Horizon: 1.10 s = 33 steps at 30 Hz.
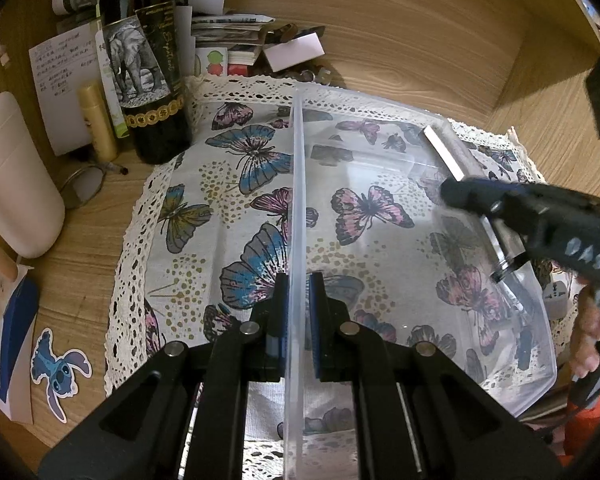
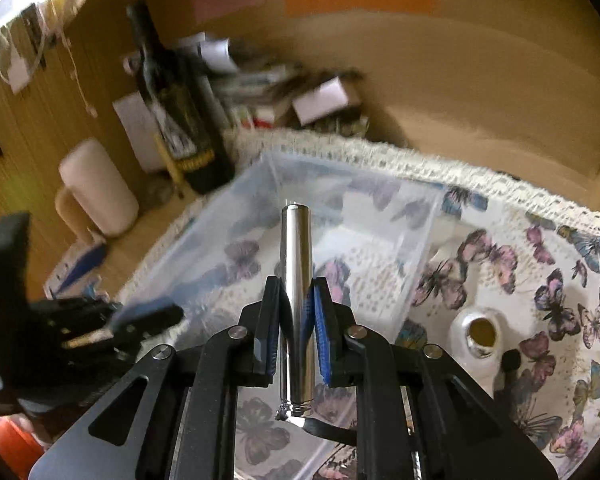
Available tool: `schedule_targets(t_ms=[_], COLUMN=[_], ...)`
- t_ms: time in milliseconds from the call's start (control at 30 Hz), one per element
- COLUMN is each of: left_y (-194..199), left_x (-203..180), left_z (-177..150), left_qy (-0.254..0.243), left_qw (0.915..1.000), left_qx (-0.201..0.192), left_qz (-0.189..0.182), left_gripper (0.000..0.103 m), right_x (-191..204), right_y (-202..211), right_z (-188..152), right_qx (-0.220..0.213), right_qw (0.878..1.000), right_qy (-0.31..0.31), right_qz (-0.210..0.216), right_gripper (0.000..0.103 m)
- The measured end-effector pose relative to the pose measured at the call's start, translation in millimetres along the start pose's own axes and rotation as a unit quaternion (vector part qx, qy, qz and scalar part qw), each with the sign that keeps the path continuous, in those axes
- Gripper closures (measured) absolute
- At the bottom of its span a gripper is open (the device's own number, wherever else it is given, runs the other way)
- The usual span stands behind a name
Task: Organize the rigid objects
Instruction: 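Carry the silver tube into the clear box and open the right tool, then grasp the white handheld device with the right tool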
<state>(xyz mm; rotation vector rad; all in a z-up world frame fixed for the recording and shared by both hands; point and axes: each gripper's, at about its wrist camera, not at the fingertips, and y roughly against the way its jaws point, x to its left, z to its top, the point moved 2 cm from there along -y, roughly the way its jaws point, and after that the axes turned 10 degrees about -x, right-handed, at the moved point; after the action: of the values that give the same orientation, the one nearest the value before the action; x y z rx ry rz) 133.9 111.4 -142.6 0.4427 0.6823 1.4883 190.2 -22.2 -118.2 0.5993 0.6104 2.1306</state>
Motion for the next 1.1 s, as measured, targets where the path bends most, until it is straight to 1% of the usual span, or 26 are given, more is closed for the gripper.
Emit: schedule_targets(t_ms=[100, 167, 367, 433, 500, 567, 667, 733, 867, 1000, 1100], left_y=[0.3, 0.3, 0.0, 0.0, 0.3, 0.6, 0.6, 0.6, 0.7, 0.8, 1.0], left_x=[0.1, 0.2, -0.9, -1.2, -1.3, -0.7, -0.6, -0.9, -0.6, -0.5, -0.8], left_z=[-0.5, -0.6, 0.6, 0.6, 0.3, -0.1, -0.2, -0.1, 0.8, 0.7, 0.7], left_qy=[0.0, 0.0, -0.002, -0.003, -0.004, -0.004, -0.004, -0.005, -0.005, -0.006, -0.007], left_qw=[1.0, 1.0, 1.0, 1.0, 1.0, 1.0, 1.0, 1.0, 1.0, 1.0, 1.0], left_qx=[-0.001, -0.001, -0.003, -0.003, -0.003, -0.004, -0.004, -0.004, -0.004, -0.004, -0.003], left_qz=[-0.001, -0.001, 0.0, 0.001, 0.001, 0.001, 0.001, 0.001, 0.001, 0.002, 0.003], left_gripper=[0.094, 0.094, 0.094, 0.094, 0.094, 0.094, 0.094, 0.094, 0.094, 0.094, 0.094], right_x=[0.4, 1.0, 1.7, 0.3, -2.5, -6.6, -18.7, -29.7, -56.5, -79.3, -91.4], right_y=[-11.1, -12.5, -3.4, 2.1, 10.1, 20.3, 42.2, 55.4, 75.8, 87.5, 90.6], right_z=[-5.7, -6.2, -3.3, -1.7, -0.2, 1.7, 4.0, 4.7, 0.7, -9.0, -18.3], right_qx=[0.029, 0.034, 0.022, 0.015, 0.004, -0.01, -0.039, -0.05, -0.056, -0.049, -0.039], right_qw=[1.0, 0.999, 1.0, 1.0, 0.999, 0.999, 0.997, 0.995, 0.991, 0.986, 0.985], right_qy=[0.003, 0.006, 0.013, 0.014, 0.014, 0.014, 0.012, 0.003, -0.019, -0.036, -0.047], right_qz=[-0.001, -0.005, -0.011, -0.016, -0.028, -0.042, -0.071, -0.088, -0.122, -0.153, -0.163], right_gripper=[0.088, 0.088, 0.088, 0.086, 0.08, 0.071, 0.061, 0.06, 0.06, 0.06, 0.06])
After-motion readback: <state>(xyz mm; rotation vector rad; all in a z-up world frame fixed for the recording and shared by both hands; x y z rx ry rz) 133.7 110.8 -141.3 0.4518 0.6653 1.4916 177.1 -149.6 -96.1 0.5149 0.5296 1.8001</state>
